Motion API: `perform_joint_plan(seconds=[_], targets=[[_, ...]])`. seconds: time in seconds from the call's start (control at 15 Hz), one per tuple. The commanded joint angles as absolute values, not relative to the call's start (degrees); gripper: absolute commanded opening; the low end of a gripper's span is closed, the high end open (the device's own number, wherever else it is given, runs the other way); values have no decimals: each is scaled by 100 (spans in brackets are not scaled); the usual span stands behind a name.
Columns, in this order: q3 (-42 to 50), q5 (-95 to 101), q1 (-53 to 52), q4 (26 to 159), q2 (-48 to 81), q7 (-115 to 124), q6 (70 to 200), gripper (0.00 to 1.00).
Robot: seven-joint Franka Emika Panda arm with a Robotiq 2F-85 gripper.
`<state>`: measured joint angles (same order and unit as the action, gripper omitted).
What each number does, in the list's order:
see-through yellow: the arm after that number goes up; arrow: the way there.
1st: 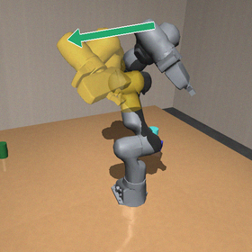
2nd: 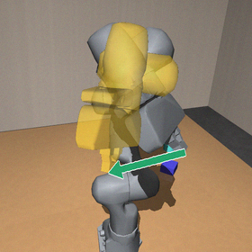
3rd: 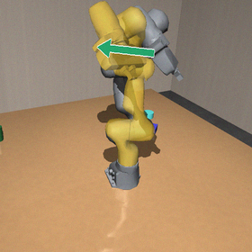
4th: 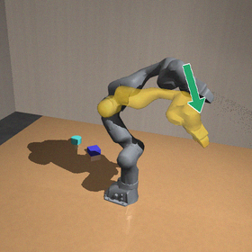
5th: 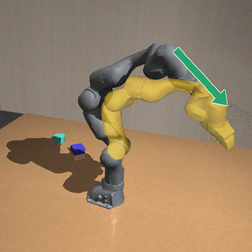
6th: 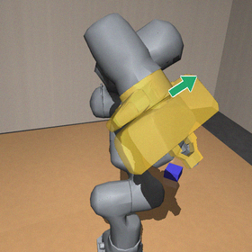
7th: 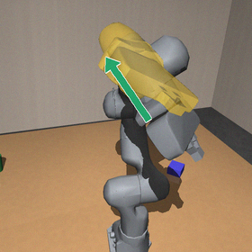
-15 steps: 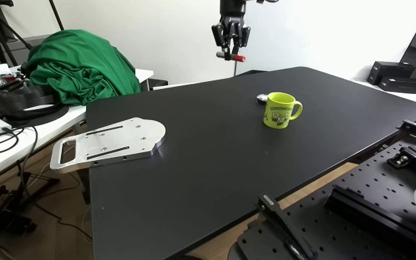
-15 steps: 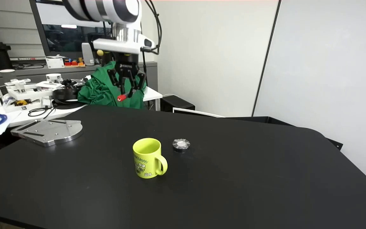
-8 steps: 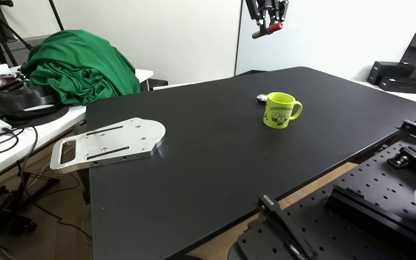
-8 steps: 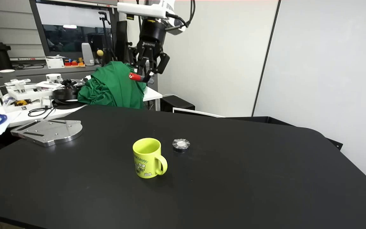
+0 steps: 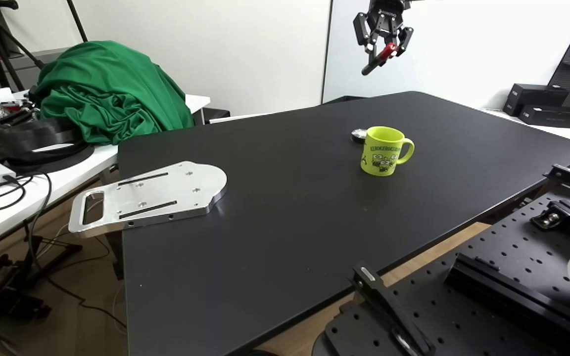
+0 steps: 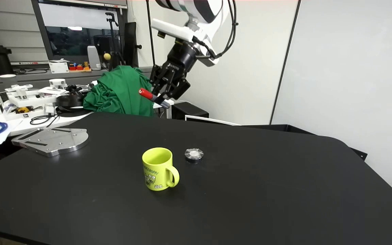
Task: Put the sharpie in the mug
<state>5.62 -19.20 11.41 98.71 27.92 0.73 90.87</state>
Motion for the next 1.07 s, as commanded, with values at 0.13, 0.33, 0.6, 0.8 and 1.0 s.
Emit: perform_joint_plan(seconds=[0.13, 0.33, 0.6, 0.8, 1.0], targets=[[619, -2372, 1259, 9511, 3406, 723, 8304, 6], [671, -2389, 1257, 9604, 3453, 854, 8048, 6], [782, -2499, 1357, 9625, 3555, 903, 7763, 6], [836, -2617, 1417, 9596, 3680, 904, 7647, 6], [868, -2736, 1501, 9572, 3834, 875, 7655, 6]])
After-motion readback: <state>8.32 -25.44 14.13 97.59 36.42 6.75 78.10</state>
